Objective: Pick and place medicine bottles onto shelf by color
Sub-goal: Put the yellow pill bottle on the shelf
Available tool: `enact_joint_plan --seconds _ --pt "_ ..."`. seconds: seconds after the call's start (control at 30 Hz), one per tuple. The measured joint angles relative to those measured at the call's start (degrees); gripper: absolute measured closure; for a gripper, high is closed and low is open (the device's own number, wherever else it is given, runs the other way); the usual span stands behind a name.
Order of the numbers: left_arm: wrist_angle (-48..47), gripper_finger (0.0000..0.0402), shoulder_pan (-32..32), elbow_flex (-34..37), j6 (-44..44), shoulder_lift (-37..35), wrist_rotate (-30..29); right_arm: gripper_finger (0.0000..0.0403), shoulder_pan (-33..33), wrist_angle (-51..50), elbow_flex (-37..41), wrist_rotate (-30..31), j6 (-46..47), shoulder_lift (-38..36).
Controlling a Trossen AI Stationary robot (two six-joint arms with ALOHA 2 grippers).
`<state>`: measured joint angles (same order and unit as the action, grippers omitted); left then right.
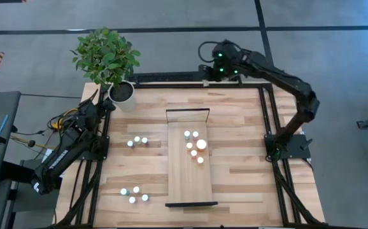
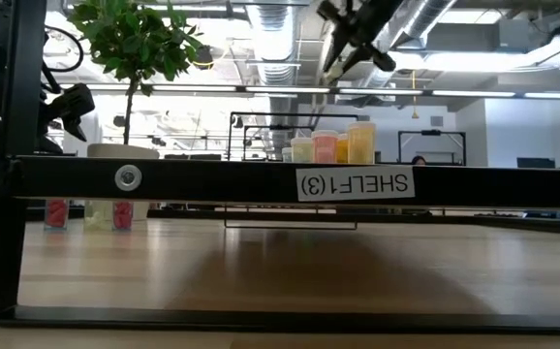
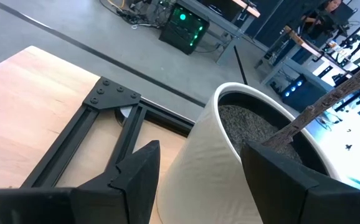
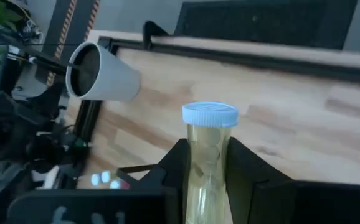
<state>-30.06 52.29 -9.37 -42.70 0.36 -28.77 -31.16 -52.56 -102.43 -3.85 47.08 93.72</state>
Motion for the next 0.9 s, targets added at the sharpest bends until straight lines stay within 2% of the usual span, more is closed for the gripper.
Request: enact_joint_plan --seconds 0.4,0.9 --pt "0.0 0.0191 0.0 0.0 0.0 0.0 -0.02 0.032 3.15 -2.01 0.04 2.67 -0.59 -5.96" --pt "0.0 0.0191 0.0 0.0 0.0 0.0 -0.04 0.032 4.83 -0.35 0.04 1.08 -6.75 -6.56"
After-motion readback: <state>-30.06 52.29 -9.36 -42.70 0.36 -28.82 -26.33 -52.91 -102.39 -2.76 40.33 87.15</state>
